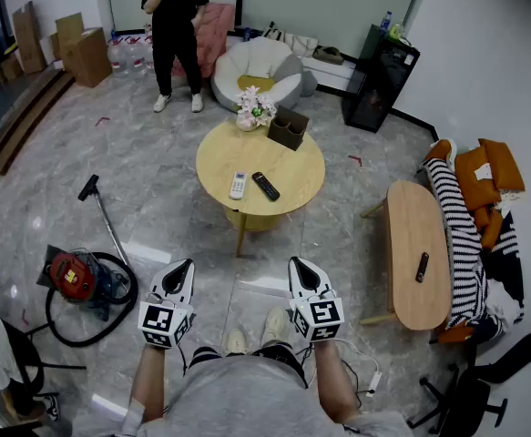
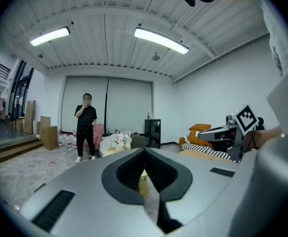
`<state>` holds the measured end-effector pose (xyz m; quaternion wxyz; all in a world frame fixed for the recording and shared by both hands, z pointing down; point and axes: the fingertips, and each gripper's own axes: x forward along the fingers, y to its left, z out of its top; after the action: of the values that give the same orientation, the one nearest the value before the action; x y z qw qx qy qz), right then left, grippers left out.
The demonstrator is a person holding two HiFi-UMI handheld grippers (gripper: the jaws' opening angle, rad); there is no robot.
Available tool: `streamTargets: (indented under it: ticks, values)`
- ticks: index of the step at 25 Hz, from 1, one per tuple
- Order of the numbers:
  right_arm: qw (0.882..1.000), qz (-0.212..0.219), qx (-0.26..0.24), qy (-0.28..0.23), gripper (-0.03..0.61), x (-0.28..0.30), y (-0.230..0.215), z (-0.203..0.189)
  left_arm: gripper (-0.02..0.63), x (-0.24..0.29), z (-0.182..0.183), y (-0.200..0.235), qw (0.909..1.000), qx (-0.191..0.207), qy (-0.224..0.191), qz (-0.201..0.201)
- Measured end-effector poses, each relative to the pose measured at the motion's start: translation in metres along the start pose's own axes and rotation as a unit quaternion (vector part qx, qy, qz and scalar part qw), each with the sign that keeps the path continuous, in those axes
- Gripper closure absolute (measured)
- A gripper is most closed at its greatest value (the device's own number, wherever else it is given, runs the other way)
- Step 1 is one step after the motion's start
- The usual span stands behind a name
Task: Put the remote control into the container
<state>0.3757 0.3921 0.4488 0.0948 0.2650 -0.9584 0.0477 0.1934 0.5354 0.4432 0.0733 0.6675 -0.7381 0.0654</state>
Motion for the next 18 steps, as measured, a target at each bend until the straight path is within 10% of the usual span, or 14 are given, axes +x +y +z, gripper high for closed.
streamTargets:
  ticks: [18]
  values:
    - [0.999, 0.04, 0.007, 0.013, 0.571, 0.03, 0.017, 0.005, 0.606, 0.003, 0.006, 0.015, 0.9999, -0.01, -0.007, 0.009]
